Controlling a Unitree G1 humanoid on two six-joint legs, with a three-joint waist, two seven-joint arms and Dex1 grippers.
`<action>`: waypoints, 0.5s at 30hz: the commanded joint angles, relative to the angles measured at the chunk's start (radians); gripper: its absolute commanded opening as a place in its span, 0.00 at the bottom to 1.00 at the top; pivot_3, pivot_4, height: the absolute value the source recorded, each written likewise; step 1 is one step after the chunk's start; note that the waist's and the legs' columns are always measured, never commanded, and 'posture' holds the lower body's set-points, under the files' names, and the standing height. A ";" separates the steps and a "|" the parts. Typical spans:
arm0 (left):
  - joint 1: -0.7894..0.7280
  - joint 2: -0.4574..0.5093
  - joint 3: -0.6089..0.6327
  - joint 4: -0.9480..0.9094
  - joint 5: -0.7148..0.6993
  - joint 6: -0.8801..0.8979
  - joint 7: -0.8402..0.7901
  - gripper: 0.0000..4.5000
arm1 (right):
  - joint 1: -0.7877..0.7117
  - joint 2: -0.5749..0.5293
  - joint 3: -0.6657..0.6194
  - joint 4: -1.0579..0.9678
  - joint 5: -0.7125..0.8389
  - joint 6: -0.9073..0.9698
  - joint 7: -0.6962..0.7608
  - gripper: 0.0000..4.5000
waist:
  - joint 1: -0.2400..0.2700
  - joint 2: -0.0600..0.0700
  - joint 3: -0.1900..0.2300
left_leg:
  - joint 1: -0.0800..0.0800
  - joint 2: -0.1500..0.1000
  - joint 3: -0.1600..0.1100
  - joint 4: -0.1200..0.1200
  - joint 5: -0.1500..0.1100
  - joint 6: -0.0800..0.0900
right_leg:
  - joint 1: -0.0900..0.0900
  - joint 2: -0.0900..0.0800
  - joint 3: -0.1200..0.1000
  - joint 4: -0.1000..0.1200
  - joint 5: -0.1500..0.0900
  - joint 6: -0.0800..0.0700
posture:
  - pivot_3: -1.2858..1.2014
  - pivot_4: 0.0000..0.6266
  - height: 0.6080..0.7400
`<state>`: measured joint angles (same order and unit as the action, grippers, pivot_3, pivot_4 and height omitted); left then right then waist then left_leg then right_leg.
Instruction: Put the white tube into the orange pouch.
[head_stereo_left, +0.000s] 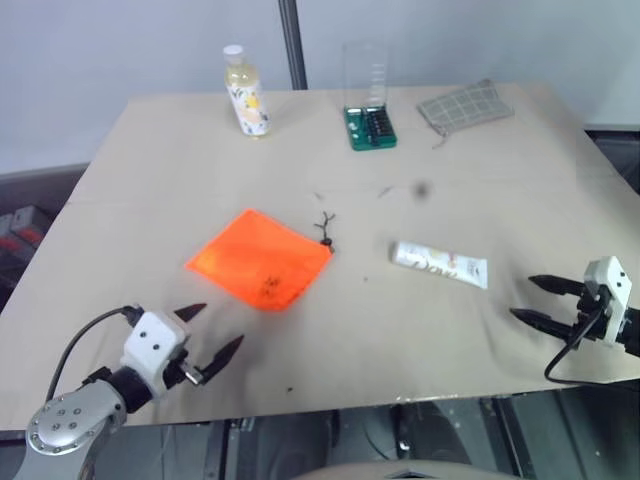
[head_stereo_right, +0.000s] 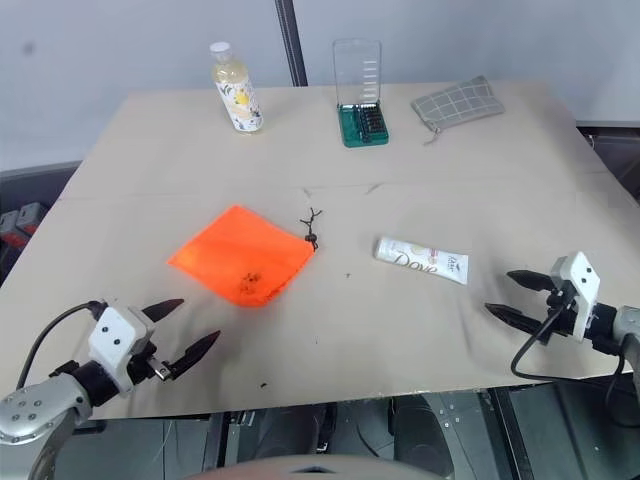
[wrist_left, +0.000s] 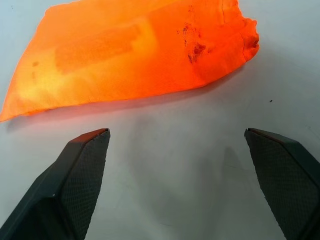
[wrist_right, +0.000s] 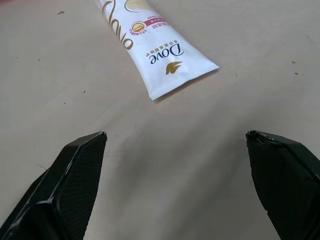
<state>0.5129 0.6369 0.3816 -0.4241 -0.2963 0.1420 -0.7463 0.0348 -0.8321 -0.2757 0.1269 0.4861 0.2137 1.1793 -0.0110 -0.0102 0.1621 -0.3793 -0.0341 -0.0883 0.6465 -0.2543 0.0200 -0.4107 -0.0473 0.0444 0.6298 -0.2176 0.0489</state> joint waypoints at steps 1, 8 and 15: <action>-0.004 -0.007 0.008 -0.056 -0.030 0.015 0.003 0.99 | -0.004 -0.016 -0.031 -0.022 0.008 -0.007 0.009 1.00 | 0.000 0.000 0.000 | 0.000 0.000 0.000 0.000 0.000 0.000 | 0.000 0.000 0.000 0.000 0.000 0.000 | 0.52 0.24 1.00; -0.012 -0.030 0.000 -0.105 -0.050 0.040 0.021 0.99 | -0.012 -0.008 -0.026 -0.036 0.019 0.010 0.007 1.00 | 0.000 0.000 0.000 | 0.000 0.000 0.000 0.001 0.000 0.000 | 0.000 0.000 0.000 0.000 0.000 0.000 | 0.52 0.24 1.00; -0.006 -0.050 -0.020 -0.137 -0.049 0.053 0.035 0.99 | -0.013 -0.015 -0.028 -0.043 0.022 0.018 0.016 1.00 | 0.000 0.000 0.000 | 0.000 0.000 0.000 0.001 0.000 0.000 | 0.000 0.000 0.000 0.000 0.000 0.000 | 0.52 0.24 1.00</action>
<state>0.5040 0.5922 0.3573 -0.5212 -0.3383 0.2000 -0.7161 0.0302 -0.8320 -0.2756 0.1138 0.4930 0.2351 1.1854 -0.0109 -0.0103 0.1621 -0.3794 -0.0341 -0.0881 0.6478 -0.2543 0.0200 -0.4104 -0.0472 0.0446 0.6302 -0.2173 0.0493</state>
